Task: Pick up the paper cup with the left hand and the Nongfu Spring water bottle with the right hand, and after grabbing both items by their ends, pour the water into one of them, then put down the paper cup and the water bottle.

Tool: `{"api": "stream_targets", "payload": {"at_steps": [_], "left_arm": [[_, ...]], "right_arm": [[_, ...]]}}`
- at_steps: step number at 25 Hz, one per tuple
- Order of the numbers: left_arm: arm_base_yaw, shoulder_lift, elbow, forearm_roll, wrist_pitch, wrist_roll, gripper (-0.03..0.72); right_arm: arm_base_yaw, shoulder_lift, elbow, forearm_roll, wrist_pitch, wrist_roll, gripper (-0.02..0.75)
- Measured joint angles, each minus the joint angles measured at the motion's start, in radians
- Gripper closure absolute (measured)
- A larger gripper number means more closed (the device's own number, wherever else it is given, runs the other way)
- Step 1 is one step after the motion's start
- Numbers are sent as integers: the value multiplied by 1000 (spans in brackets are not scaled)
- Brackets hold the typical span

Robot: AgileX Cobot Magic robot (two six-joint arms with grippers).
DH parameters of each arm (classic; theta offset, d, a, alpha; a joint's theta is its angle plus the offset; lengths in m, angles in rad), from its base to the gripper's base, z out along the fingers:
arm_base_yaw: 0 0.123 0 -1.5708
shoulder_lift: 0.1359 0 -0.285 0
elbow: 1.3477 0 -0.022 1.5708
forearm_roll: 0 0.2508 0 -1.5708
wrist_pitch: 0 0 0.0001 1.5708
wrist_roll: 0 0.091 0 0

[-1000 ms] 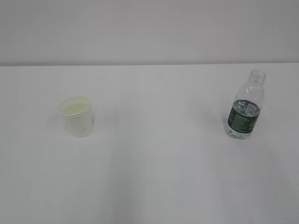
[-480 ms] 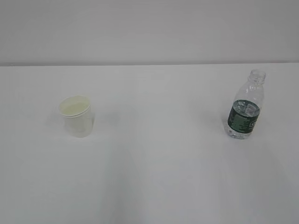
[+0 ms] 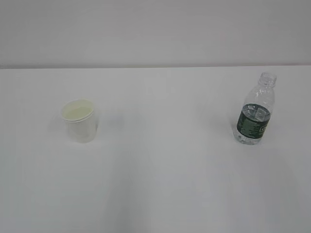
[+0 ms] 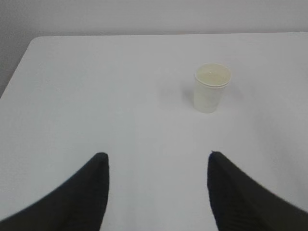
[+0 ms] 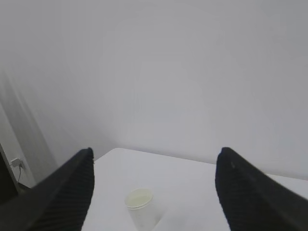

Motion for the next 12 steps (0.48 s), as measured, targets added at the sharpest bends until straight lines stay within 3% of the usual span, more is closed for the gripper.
{"api": "stream_targets", "payload": {"at_steps": [12], "left_arm": [[0,0,0,0,-34,0,228]], "right_arm": [[0,0,0,0,0,0,150]]}}
